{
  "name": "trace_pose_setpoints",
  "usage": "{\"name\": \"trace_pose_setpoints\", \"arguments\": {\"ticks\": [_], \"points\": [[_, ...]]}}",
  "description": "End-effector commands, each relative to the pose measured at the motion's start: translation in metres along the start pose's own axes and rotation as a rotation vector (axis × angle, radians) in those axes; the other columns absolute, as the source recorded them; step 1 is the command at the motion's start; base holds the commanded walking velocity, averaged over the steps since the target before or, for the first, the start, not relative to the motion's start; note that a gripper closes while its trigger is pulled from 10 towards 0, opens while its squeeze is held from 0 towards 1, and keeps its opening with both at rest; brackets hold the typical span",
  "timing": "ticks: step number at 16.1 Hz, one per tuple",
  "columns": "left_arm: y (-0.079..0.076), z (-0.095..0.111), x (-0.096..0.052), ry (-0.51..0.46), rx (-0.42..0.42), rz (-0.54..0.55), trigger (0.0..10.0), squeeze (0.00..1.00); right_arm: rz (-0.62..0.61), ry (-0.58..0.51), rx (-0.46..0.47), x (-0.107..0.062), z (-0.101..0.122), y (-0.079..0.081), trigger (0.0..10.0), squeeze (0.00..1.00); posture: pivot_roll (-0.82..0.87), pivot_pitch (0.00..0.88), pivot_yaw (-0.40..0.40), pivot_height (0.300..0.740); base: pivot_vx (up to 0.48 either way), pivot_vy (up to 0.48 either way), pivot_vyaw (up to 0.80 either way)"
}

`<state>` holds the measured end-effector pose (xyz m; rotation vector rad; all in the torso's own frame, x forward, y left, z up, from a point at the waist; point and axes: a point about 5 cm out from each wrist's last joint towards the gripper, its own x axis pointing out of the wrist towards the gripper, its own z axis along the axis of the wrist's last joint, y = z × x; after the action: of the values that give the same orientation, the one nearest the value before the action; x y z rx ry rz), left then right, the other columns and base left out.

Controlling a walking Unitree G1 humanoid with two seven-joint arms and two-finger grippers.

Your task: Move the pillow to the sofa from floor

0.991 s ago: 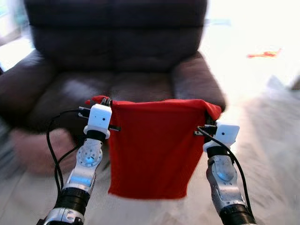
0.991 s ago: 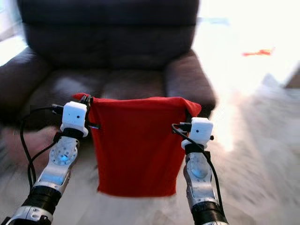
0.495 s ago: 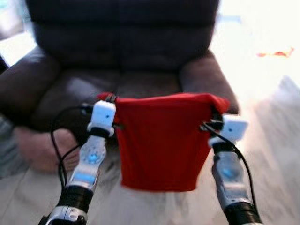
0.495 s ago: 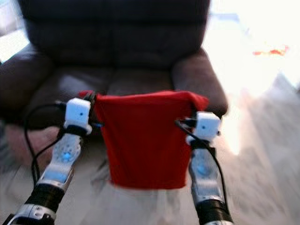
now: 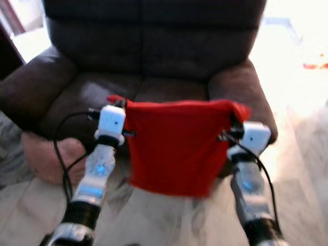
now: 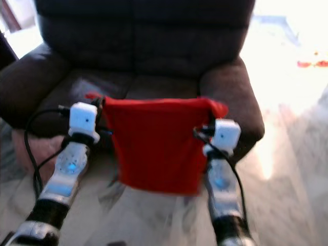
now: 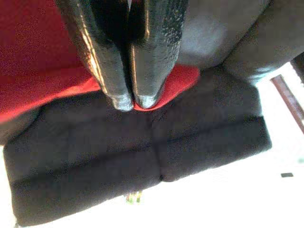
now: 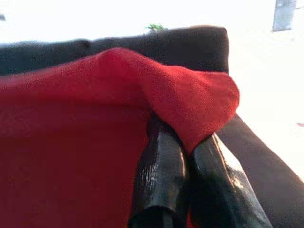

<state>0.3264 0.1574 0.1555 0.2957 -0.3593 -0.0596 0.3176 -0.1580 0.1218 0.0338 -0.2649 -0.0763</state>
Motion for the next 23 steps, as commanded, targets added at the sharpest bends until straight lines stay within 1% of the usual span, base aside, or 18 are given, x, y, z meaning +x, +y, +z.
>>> {"name": "trace_pose_setpoints", "arguments": {"ticks": [1, 3, 6, 7, 8, 11, 13, 14, 16, 17, 18, 21, 23], "points": [[0.010, 0.021, 0.011, -0.094, -0.009, 0.053, 10.0, 0.00, -0.080, -0.077, -0.001, 0.002, 0.014, -0.020, 10.0, 0.00, 0.04, 0.047, 0.012, 0.740, 0.274, 0.000, 0.00], [0.011, 0.026, 0.014, -0.108, -0.014, 0.056, 10.0, 0.00, -0.067, -0.088, -0.018, 0.002, 0.017, -0.018, 10.0, 0.00, 0.05, 0.050, 0.012, 0.740, 0.277, 0.000, 0.00], [0.013, 0.036, 0.021, -0.137, -0.019, 0.057, 10.0, 0.00, -0.065, -0.105, -0.007, 0.005, 0.022, -0.017, 10.0, 0.00, 0.04, 0.054, 0.012, 0.740, 0.276, 0.000, 0.00], [0.014, 0.040, 0.023, -0.149, -0.019, 0.059, 10.0, 0.00, -0.063, -0.112, -0.005, 0.006, 0.025, -0.016, 10.0, 0.00, 0.04, 0.056, 0.011, 0.740, 0.274, 0.000, 0.00], [0.017, 0.049, 0.028, -0.176, -0.020, 0.065, 10.0, 0.00, -0.051, -0.126, -0.010, 0.009, 0.029, -0.014, 10.0, 0.00, 0.05, 0.055, 0.010, 0.740, 0.274, 0.000, 0.00], [0.021, 0.057, 0.032, -0.197, -0.030, 0.075, 10.0, 0.00, -0.045, -0.129, -0.008, 0.009, 0.030, -0.013, 10.0, 0.00, 0.05, 0.055, 0.009, 0.740, 0.271, 0.000, 0.00], [0.022, 0.054, 0.031, -0.182, -0.034, 0.083, 10.0, 0.00, -0.036, -0.128, -0.018, 0.009, 0.031, -0.012, 10.0, 0.00, 0.05, 0.054, 0.010, 0.740, 0.257, 0.000, 0.00], [0.021, 0.047, 0.028, -0.155, -0.032, 0.081, 10.0, 0.00, -0.028, -0.124, -0.033, 0.009, 0.030, -0.011, 10.0, 0.00, 0.05, 0.054, 0.011, 0.740, 0.255, 0.000, 0.00], [0.015, 0.035, 0.018, -0.103, -0.052, 0.069, 10.0, 0.00, -0.024, -0.111, -0.052, 0.007, 0.028, -0.011, 10.0, 0.00, 0.04, 0.051, 0.011, 0.740, 0.259, 0.000, 0.62], [0.013, 0.032, 0.015, -0.090, -0.056, 0.067, 10.0, 0.00, -0.027, -0.108, -0.051, 0.007, 0.027, -0.011, 10.0, 0.00, 0.04, 0.052, 0.011, 0.740, 0.259, 0.000, 0.79], [0.011, 0.030, 0.014, -0.080, -0.060, 0.067, 10.0, 0.00, -0.036, -0.102, -0.035, 0.007, 0.027, -0.012, 10.0, 0.00, 0.04, 0.051, 0.010, 0.740, 0.255, 0.000, 0.00], [0.011, 0.030, 0.016, -0.079, -0.062, 0.064, 10.0, 0.00, -0.046, -0.102, -0.036, 0.007, 0.027, -0.015, 10.0, 0.00, 0.04, 0.045, 0.013, 0.740, 0.257, 0.000, 0.00], [0.014, 0.034, 0.018, -0.093, -0.061, 0.071, 10.0, 0.00, -0.048, -0.101, -0.039, 0.006, 0.027, -0.015, 10.0, 0.00, 0.04, 0.042, 0.014, 0.740, 0.253, 0.000, 0.00]]}}
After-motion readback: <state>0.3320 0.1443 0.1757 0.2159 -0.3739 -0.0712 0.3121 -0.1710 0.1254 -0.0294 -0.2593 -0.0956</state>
